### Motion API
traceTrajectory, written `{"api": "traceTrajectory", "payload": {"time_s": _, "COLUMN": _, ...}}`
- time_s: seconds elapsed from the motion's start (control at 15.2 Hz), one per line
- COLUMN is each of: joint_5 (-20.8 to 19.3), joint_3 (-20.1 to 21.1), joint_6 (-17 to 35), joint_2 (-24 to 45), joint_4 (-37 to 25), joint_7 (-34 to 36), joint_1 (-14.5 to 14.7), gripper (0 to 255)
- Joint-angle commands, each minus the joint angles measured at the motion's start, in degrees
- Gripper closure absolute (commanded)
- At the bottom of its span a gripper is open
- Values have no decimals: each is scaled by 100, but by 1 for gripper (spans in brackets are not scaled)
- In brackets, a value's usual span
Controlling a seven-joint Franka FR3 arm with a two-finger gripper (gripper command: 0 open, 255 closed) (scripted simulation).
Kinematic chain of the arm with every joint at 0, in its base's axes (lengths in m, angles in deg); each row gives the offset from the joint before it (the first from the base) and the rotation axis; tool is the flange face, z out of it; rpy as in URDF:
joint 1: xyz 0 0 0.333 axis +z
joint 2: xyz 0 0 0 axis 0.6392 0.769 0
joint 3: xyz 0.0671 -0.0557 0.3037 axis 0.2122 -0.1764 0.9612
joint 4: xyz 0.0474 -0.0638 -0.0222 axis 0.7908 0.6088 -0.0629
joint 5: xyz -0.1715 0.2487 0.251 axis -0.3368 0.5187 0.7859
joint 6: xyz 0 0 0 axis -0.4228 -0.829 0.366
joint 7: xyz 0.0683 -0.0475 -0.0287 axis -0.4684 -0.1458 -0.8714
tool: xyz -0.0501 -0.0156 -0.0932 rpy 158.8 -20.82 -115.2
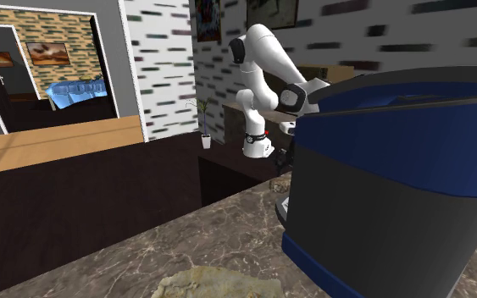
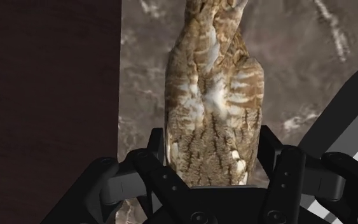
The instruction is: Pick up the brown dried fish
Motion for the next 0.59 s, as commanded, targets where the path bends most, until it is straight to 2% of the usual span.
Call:
{"api": "traceTrajectory", "payload": {"time_s": 0.0, "joint_5": 4, "joint_3": -27, "joint_6": -35, "joint_2": 62, "joint_4": -27, "joint_7": -60, "joint_1": -17, "gripper": 255}}
{"api": "traceTrajectory", "payload": {"time_s": 0.53, "joint_5": 427, "joint_3": 193, "joint_6": -393, "joint_2": -319, "joint_4": -195, "joint_7": -415, "joint_1": -187, "gripper": 255}}
